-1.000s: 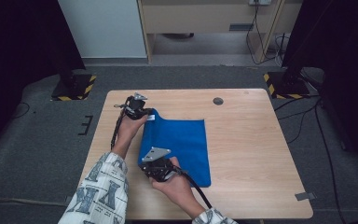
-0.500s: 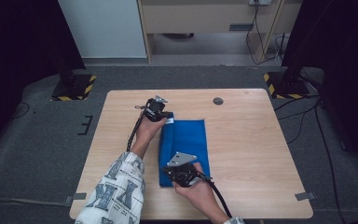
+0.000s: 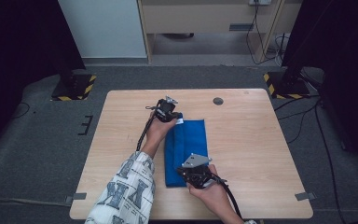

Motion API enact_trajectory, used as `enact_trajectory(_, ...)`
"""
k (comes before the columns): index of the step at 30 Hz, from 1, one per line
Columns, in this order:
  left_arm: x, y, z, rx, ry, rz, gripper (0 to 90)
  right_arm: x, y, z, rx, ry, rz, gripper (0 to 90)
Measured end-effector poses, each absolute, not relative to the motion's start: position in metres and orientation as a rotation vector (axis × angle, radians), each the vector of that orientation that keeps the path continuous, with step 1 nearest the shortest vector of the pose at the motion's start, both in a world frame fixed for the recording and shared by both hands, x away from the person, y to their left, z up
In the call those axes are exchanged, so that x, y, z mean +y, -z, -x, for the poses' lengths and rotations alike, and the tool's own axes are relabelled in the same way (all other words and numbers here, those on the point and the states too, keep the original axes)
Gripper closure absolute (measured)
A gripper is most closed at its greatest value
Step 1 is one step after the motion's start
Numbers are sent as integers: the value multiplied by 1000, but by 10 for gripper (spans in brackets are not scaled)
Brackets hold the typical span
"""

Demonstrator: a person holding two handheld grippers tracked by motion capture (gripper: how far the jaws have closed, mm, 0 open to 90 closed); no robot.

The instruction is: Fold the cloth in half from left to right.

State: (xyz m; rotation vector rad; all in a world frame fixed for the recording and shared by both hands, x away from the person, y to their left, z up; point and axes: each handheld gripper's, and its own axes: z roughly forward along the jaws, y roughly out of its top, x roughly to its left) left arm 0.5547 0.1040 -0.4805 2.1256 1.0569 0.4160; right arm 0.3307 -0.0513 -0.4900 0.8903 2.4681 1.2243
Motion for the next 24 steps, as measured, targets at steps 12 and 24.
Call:
enact_trajectory(12, 82, 481, -552, 1022, -393, -2130, 876, -66, 495, -327, 2465, -1213, -917, 871)
enact_trajectory(24, 60, 485, -551, 1008, -389, -2138, 874, -83, 497, -328, 2447, -1203, -948, 870)
